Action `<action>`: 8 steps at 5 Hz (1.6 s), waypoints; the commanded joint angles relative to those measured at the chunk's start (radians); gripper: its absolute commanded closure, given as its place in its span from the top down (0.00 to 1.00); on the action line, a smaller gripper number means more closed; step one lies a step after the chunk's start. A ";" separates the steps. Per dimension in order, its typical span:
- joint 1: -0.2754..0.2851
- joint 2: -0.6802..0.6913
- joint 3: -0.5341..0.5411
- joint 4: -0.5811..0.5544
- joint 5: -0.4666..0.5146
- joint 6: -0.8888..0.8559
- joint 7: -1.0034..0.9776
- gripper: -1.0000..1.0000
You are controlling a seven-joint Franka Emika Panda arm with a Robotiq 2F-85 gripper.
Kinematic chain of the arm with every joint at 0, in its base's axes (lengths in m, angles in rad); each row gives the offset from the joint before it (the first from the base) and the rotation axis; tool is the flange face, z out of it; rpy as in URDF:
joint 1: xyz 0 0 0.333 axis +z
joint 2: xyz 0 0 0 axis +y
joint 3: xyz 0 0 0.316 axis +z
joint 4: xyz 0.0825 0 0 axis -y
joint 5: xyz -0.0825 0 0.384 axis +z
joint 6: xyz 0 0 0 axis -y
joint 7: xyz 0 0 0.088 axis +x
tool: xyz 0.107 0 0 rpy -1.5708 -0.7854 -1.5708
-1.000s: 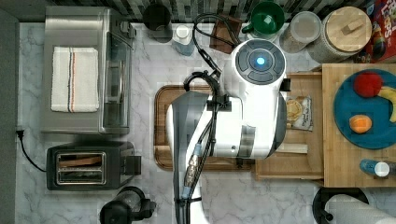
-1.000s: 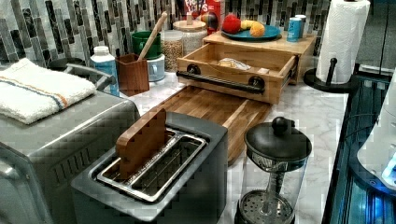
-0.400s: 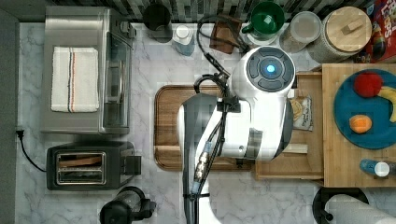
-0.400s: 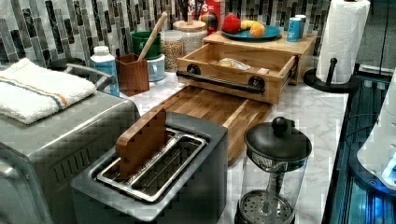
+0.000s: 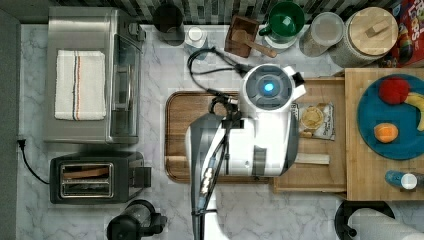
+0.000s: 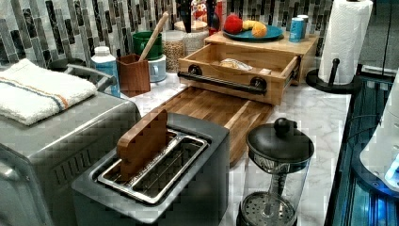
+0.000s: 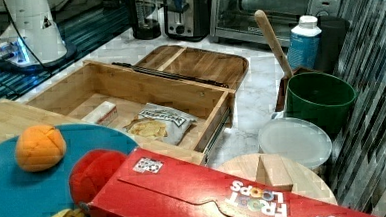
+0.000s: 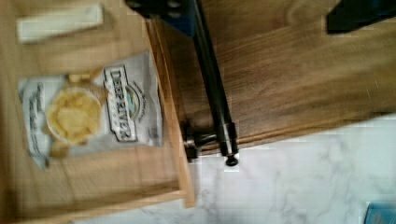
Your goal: Close the drawer.
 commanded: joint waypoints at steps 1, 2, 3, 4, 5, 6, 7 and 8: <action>0.086 -0.090 0.099 -0.090 -0.017 0.021 -0.144 0.00; 0.067 -0.062 0.107 -0.118 0.013 0.061 -0.162 0.00; 0.051 -0.001 0.119 -0.106 0.005 0.051 -0.158 0.00; 0.030 0.042 0.129 -0.149 -0.017 0.132 -0.150 0.00; 0.009 0.112 0.124 -0.130 0.060 0.138 -0.221 0.00; -0.003 0.139 0.122 -0.153 0.072 0.194 -0.262 0.00; -0.009 0.147 0.123 -0.201 0.065 0.286 -0.282 0.00; -0.038 0.162 0.133 -0.197 0.069 0.305 -0.314 0.00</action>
